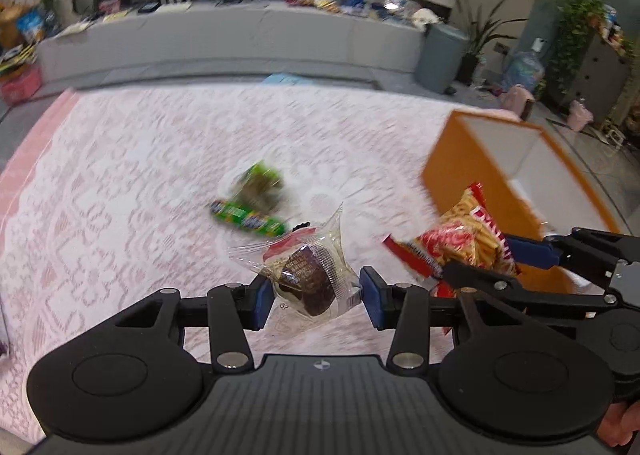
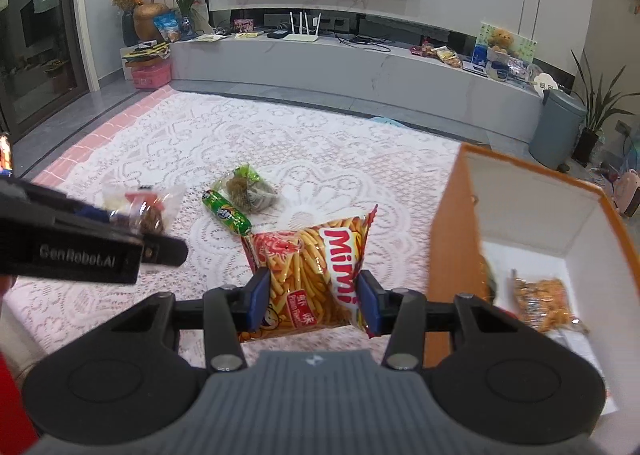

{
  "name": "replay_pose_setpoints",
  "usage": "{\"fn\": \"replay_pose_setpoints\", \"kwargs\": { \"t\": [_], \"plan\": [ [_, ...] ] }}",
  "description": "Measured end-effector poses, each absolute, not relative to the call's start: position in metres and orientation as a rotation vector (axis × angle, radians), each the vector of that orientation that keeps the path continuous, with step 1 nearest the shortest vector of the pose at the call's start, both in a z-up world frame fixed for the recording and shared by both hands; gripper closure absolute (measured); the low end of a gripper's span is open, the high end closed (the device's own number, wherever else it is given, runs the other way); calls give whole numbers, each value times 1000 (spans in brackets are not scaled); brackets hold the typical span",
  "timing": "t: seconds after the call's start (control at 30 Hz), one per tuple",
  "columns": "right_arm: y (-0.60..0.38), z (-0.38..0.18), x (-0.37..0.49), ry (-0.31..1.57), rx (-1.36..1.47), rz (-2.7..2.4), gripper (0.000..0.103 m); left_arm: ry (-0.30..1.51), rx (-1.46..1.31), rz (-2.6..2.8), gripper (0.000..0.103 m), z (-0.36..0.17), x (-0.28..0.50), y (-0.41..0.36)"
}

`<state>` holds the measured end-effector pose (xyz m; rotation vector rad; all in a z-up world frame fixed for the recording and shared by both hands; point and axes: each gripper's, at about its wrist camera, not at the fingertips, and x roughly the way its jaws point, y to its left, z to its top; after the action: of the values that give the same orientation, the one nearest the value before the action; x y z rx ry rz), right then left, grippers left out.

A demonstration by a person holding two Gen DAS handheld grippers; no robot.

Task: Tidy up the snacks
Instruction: 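Carry both packs into the orange box and open both tools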

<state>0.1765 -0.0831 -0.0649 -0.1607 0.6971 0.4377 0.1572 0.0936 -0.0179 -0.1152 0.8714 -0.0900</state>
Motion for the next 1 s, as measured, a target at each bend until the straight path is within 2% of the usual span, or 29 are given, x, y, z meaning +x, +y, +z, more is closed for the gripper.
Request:
{"fn": "replay_pose_setpoints", "kwargs": {
  "t": [0.47,0.7,1.0],
  "plan": [
    [-165,19,171,669,-256,396,58,773,-13,-275,52,43,175,-1],
    [-207,14,183,724,-337,346,58,760,81,-369,52,42,196,-47],
    [-240,-12,209,798,-389,301,58,806,204,-436,52,12,227,-98]
  ]
}}
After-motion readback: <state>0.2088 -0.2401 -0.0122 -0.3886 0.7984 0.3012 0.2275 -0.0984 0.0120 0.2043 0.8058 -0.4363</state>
